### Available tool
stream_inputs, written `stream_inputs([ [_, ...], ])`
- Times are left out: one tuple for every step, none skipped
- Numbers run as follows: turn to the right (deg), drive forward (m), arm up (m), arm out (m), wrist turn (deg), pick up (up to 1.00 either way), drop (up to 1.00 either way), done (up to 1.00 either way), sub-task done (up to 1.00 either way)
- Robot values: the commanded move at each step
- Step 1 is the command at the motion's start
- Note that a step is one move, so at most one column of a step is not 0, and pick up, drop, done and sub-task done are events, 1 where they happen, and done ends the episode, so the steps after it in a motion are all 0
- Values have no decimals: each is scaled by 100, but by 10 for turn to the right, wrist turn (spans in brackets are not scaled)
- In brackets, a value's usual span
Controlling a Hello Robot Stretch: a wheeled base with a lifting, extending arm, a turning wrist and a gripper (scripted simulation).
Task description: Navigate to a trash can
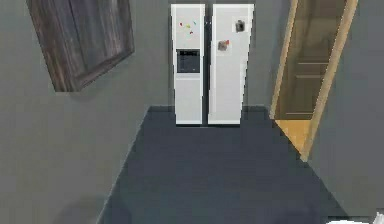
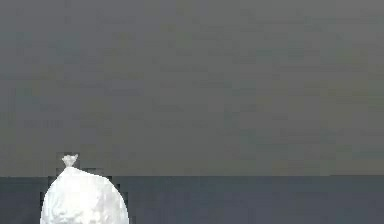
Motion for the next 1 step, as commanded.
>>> stream_inputs([
  [0, 100, 0, 0, 0, 0, 0, 0, 0],
])
